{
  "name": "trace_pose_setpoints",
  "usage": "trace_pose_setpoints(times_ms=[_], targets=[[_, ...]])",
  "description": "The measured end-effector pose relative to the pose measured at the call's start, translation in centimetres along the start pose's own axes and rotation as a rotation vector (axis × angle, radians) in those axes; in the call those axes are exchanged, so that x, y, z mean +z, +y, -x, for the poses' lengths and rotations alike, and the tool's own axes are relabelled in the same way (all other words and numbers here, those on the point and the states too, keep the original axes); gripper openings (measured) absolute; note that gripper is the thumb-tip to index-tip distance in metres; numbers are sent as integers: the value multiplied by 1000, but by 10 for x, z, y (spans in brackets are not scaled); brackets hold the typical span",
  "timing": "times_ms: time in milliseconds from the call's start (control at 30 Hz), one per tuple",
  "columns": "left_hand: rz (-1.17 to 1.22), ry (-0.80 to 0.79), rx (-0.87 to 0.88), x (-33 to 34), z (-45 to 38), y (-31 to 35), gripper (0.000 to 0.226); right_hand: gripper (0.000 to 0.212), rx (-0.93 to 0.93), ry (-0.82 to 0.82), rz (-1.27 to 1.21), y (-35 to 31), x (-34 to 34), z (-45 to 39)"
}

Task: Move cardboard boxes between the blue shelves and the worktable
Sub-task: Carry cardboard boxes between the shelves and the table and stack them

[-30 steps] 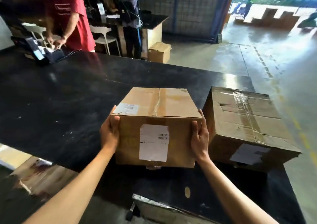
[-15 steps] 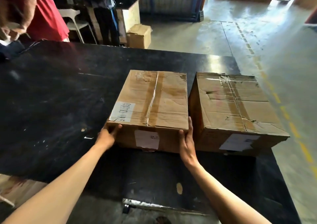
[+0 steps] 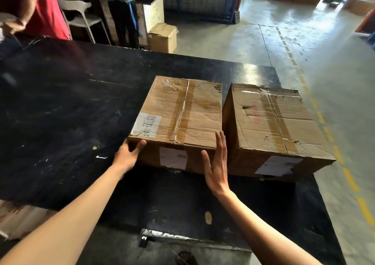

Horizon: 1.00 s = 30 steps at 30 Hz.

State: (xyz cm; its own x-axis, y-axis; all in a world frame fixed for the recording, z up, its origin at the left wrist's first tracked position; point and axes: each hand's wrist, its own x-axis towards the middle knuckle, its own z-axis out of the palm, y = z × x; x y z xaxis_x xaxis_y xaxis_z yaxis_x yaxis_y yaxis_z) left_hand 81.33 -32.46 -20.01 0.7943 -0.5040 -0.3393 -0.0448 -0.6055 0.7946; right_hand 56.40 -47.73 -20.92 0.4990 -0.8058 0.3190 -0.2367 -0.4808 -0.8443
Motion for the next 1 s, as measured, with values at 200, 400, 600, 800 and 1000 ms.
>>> trace_pose_setpoints(times_ms=[200,400,600,800,1000], targets=[[34,158,60,-48,33,16,71,65,-292,-105,-8,-78,36,-32],[37,459,73,-143,81,15,55,66,-460,-401,-297,-169,98,-52],[21,797,11,-237,167,-14,61,67,-675,-779,-563,-285,161,-27],[-27,1205,-104,-299,296,-46,51,70,-775,-1104,-707,-389,224,43],[-171,1587,-298,-305,451,-75,48,72,-898,-1494,-856,-482,228,161]])
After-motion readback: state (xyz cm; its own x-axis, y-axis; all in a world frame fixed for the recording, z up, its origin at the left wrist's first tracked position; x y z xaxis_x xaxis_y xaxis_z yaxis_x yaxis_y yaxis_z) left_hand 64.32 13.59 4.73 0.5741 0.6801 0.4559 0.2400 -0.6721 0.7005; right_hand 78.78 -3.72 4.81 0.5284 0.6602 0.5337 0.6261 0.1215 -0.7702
